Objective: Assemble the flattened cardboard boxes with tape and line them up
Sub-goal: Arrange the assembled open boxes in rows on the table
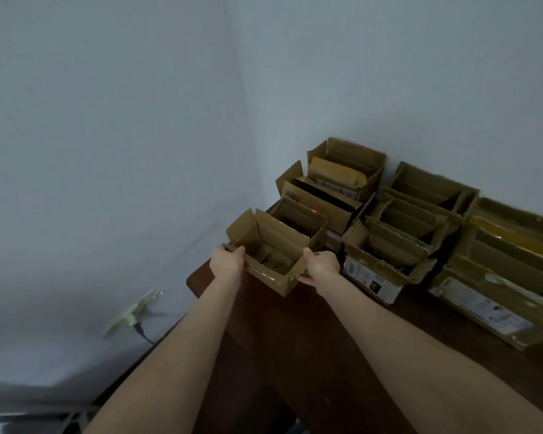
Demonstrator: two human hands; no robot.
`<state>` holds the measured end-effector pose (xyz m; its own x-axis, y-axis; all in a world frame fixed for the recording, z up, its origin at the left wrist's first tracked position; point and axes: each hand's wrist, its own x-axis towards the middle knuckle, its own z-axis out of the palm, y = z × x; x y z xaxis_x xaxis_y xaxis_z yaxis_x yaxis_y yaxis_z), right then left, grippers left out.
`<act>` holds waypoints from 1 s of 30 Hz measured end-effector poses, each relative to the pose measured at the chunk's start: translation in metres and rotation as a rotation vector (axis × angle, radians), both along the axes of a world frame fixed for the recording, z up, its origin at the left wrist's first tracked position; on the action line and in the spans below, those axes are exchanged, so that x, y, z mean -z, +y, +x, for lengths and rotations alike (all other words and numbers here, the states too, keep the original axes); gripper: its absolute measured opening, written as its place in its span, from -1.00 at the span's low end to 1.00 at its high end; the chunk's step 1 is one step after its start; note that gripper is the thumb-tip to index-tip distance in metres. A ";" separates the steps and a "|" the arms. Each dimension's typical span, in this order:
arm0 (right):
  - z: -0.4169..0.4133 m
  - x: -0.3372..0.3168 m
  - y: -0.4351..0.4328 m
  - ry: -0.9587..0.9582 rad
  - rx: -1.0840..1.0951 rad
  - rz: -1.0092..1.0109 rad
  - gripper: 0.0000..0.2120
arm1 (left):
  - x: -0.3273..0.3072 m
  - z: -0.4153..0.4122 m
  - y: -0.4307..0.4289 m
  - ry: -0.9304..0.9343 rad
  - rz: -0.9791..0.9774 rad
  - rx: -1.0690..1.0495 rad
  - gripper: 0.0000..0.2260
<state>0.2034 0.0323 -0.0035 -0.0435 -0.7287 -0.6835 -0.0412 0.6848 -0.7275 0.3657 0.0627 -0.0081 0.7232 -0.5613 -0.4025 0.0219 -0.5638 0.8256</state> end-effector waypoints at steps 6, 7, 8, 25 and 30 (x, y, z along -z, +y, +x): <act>0.006 -0.004 -0.004 0.035 -0.067 -0.008 -0.72 | -0.008 -0.007 -0.006 0.007 0.021 0.046 -0.40; 0.004 -0.005 -0.004 0.053 -0.094 -0.011 -0.70 | -0.013 -0.009 -0.007 -0.005 0.018 0.039 -0.32; 0.002 -0.006 -0.003 0.081 -0.124 -0.025 -0.69 | -0.020 -0.011 -0.007 -0.037 0.015 0.031 -0.28; -0.214 -0.090 0.033 0.947 -0.082 -0.586 -0.68 | -0.092 -0.257 -0.026 -0.652 -0.141 0.972 -0.52; -0.302 -0.096 0.074 1.028 0.025 -0.471 -0.67 | -0.090 -0.351 -0.002 -0.730 -0.188 1.231 -0.50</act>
